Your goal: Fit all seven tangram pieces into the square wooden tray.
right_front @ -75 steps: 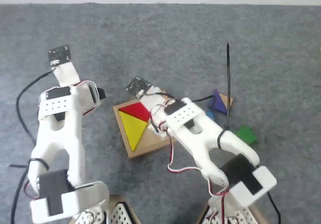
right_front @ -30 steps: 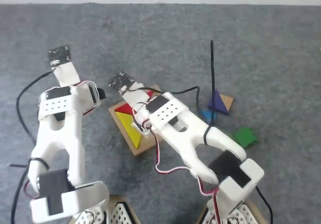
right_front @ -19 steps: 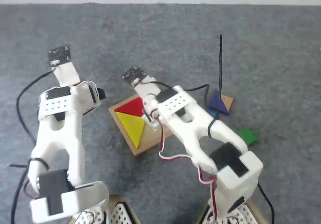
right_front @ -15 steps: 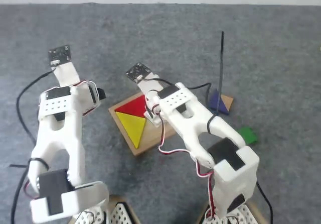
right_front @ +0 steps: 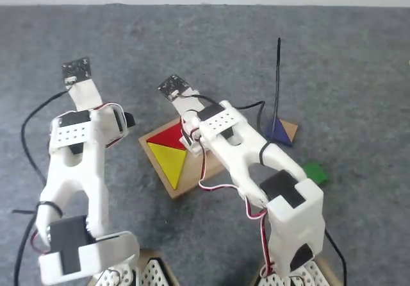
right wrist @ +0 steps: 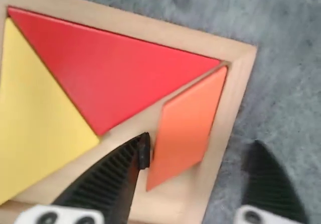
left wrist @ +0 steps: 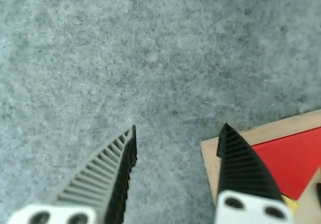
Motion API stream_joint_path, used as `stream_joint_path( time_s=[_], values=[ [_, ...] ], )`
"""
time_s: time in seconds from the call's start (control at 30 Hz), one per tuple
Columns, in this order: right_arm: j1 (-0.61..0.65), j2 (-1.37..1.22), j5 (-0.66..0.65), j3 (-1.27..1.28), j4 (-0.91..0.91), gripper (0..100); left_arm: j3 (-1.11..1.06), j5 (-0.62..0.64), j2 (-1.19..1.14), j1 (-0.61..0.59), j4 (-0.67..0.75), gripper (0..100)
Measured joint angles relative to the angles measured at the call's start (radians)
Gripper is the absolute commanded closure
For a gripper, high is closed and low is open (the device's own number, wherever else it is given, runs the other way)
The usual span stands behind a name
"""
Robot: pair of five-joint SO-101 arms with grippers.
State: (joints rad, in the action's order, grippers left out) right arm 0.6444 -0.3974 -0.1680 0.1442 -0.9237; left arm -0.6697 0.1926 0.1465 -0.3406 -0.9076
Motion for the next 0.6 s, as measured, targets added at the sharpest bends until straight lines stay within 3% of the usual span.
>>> stream_joint_path(
  time_s=[0.07,0.2,0.6],
  values=[
    [-0.014,0.0,0.031,-0.008,-0.018,92.0,0.0,0.0,0.0,0.0,0.0,75],
    [-0.04,0.0,0.069,-0.026,-0.066,99.6,0.0,0.0,0.0,0.0,0.0,75],
    [-0.097,0.015,0.175,0.005,-0.169,99.1,0.0,0.0,0.0,0.0,0.0,75]
  ],
)
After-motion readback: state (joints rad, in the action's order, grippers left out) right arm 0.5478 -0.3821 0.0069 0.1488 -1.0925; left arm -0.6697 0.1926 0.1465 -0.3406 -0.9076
